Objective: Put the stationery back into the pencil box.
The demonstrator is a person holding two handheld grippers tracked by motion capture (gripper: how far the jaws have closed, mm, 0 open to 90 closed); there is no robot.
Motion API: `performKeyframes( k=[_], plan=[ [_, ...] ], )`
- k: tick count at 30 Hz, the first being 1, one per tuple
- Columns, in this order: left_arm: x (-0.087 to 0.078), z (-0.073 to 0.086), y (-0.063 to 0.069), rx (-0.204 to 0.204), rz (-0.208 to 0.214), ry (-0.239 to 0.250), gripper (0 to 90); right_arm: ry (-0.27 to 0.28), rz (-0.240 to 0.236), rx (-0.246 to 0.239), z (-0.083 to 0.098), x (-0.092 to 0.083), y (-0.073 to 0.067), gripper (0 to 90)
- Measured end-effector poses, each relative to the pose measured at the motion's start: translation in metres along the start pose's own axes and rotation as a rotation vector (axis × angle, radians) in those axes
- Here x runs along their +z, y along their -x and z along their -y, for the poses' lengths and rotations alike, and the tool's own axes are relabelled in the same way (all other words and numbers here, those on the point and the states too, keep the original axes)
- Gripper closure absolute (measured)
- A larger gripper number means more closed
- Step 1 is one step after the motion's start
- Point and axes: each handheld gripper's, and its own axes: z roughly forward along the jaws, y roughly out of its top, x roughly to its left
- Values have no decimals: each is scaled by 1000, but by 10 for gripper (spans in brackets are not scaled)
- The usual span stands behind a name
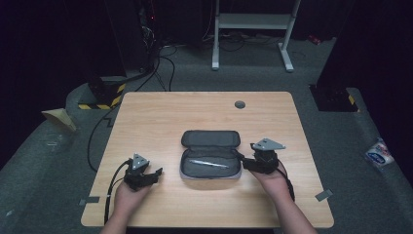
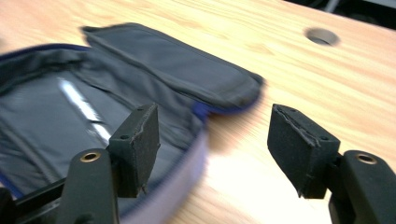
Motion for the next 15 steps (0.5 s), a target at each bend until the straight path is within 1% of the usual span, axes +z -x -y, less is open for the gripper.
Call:
performKeyframes(
  k=[3, 4, 5, 6, 7, 8, 10, 15],
  plan=[
    [0, 0, 0, -1, -1, 0, 348, -13, 54, 45, 13, -5, 17, 302],
    [0, 0, 0, -1, -2, 0, 348, -20, 68, 55, 17, -6, 20, 297],
    [0, 0, 0, -2, -2, 0, 348, -26, 90, 55, 21, -7, 25, 289],
    [0, 0, 0, -5, -2, 2, 348, -36, 113, 71, 27, -9, 29, 282],
    [0, 0, 0, -5, -3, 2, 348, -38, 120, 75, 30, -10, 33, 278],
    [0, 0, 0, -5, -4, 2, 348, -43, 129, 96, 34, -12, 36, 274],
    [0, 0, 1, -6, -5, 3, 348, -50, 145, 110, 41, -17, 42, 265],
    [-1, 1, 1, -9, -7, 2, 348, -80, 201, 156, 59, -26, 54, 248]
  ],
)
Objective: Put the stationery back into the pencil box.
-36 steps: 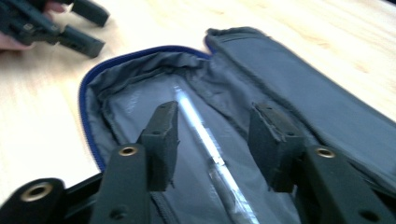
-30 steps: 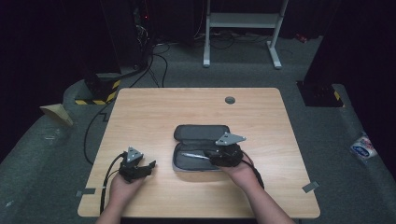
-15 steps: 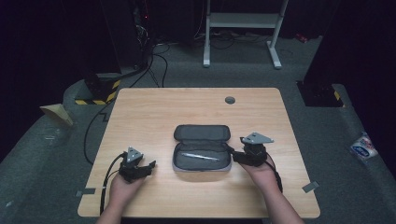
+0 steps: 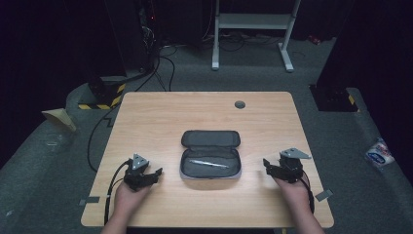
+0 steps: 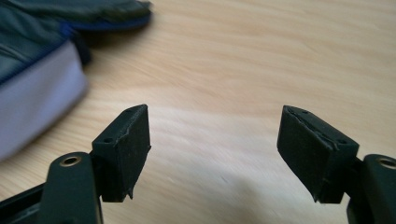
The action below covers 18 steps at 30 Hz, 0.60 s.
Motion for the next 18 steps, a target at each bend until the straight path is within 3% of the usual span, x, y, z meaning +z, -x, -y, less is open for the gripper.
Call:
performKeyframes(
  k=[10, 14, 18],
  plan=[
    [-1, 0, 0, 0, -4, -1, 348, -98, 64, 35, 26, 3, 14, 224],
    [-1, 1, 1, 0, -8, -1, 348, -98, 42, 33, 26, 3, 14, 214],
    [-3, 2, 2, -2, -12, -1, 348, -95, 63, 44, 26, 4, 14, 222]
  ],
)
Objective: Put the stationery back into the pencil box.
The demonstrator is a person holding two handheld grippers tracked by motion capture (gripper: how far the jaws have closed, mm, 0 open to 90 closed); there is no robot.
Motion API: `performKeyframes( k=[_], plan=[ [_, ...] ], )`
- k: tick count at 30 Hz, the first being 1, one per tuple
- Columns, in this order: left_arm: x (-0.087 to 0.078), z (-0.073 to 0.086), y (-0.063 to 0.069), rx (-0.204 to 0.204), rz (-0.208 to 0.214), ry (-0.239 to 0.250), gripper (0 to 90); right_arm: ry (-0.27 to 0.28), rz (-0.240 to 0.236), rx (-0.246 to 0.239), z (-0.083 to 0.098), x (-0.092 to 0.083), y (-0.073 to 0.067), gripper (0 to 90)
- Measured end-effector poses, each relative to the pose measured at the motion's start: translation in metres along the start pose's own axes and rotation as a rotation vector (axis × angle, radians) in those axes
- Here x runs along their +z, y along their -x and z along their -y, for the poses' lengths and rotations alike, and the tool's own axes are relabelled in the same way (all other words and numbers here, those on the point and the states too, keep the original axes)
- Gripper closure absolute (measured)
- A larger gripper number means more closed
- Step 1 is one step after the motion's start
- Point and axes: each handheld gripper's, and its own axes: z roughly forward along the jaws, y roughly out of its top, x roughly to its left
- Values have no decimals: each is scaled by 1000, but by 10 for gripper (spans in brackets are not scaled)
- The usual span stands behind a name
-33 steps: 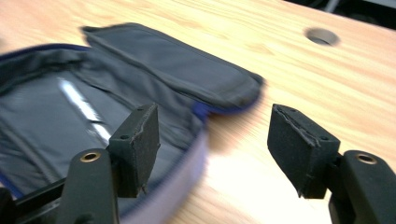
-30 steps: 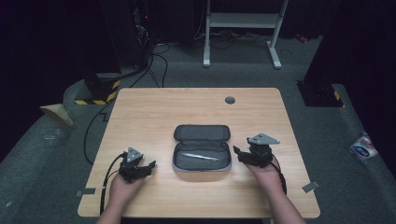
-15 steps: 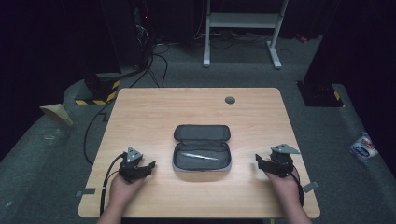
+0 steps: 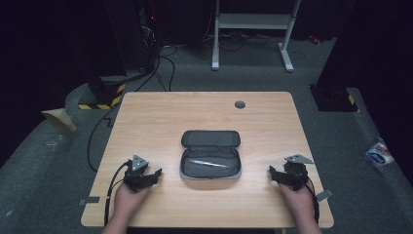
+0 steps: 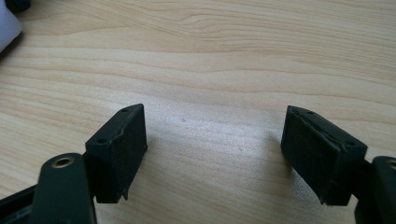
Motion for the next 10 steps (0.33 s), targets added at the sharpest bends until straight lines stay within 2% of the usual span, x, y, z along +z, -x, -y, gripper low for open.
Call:
performKeyframes(
  k=[10],
  plan=[
    [0, 0, -1, 0, 6, 0, 347, 3, 12, 12, 0, 0, -2, 223]
  ],
)
